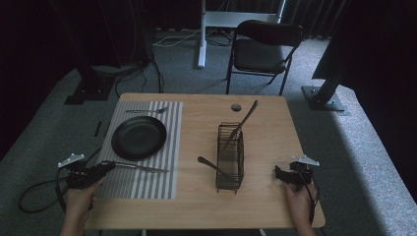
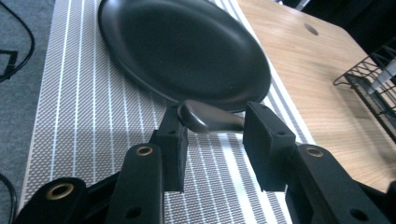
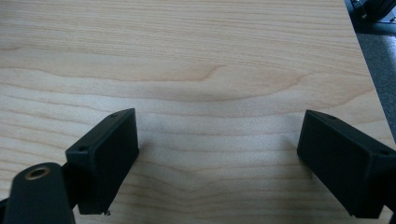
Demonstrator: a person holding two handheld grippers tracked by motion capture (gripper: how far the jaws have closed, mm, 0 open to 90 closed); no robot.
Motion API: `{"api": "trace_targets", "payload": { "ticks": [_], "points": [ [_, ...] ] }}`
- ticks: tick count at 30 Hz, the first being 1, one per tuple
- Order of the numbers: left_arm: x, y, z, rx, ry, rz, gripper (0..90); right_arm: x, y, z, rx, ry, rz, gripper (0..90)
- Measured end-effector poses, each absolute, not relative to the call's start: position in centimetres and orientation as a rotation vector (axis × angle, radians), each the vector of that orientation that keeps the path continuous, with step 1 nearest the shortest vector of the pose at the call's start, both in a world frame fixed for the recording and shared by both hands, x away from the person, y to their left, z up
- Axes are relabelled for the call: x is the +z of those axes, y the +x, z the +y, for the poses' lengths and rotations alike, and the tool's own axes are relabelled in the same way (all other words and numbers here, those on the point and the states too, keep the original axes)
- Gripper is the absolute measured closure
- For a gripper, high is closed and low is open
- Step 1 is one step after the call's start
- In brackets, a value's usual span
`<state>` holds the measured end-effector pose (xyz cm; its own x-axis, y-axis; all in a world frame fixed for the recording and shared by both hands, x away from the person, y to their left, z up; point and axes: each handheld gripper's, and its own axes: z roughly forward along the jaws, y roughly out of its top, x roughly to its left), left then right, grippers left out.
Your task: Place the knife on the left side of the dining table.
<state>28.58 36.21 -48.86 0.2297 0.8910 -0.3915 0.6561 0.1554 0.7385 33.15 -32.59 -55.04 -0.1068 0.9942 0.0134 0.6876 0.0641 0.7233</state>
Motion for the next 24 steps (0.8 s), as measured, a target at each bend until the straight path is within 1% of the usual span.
{"api": "trace_targets", "payload": {
  "ticks": [5, 18, 24],
  "points": [
    [-49.4, 28.8, 36.4, 0.311, 1.571, 1.513, 61.0, -55.0, 33.1, -32.6, 0.804, 1.671, 1.849, 11.7],
    [-52.3, 29.5, 37.3, 0.242, 1.550, 1.587, 60.7, -55.0, 33.2, -32.6, 0.804, 1.671, 1.849, 11.7],
    [-53.8, 30.4, 37.0, 0.185, 1.575, 1.621, 60.7, -55.0, 33.1, -32.6, 0.804, 1.671, 1.849, 11.7]
  ]
}}
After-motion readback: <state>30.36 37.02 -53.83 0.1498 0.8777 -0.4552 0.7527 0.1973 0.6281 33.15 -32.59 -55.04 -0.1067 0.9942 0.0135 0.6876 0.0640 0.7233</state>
